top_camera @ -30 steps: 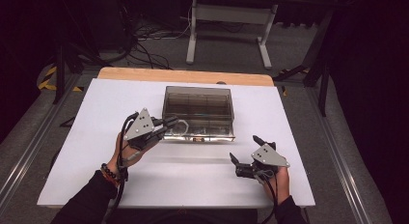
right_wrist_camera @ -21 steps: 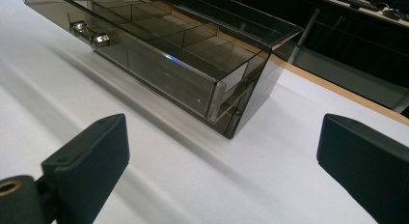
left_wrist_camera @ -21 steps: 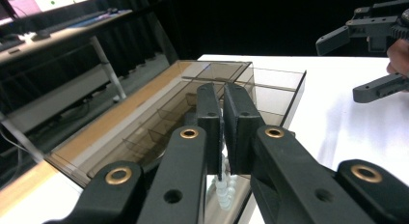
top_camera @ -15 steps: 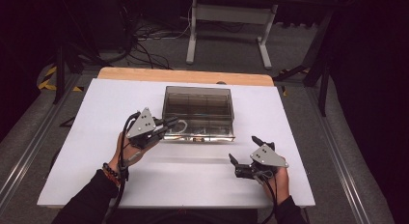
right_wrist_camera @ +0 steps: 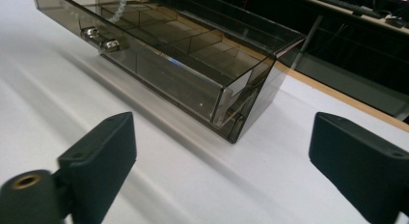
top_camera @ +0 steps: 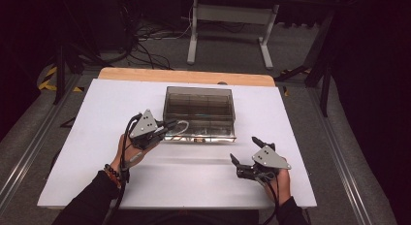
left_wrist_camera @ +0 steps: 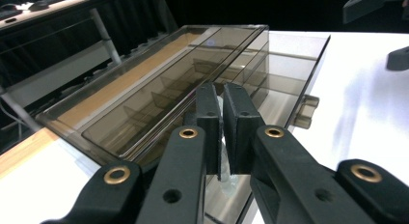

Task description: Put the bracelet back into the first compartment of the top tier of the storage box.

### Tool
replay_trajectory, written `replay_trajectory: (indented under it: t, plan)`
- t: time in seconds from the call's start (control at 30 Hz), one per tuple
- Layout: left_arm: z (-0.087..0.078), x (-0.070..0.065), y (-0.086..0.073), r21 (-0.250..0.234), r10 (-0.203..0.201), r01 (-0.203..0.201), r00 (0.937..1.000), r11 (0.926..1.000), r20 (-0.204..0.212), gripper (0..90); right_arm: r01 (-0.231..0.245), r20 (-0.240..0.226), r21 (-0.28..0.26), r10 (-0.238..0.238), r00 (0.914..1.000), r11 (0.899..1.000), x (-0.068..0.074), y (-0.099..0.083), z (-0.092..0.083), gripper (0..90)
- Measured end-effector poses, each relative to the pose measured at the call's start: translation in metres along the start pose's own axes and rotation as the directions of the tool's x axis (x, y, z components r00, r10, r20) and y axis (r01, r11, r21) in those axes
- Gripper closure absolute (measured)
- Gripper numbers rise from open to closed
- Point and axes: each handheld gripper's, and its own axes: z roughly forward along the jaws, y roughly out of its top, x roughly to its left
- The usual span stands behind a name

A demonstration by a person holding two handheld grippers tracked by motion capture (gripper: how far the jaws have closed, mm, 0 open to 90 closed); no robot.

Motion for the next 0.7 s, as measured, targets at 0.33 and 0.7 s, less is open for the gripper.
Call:
replay_trajectory:
  t: [0.33,0.7]
  plan:
    - [0.005,0.003,-0.007,0.036,-0.009,0.01,0.9996,0.9993,-0.027,85.6,-0.017,-0.052,0.031,0.019,0.9985,0.999,0.003,0.003,0.001,14.4]
    - [0.006,0.005,-0.013,0.062,-0.018,0.022,0.9975,0.9978,-0.068,83.8,-0.043,-0.055,-0.008,0.042,0.9976,0.999,-0.002,0.001,-0.003,35.0]
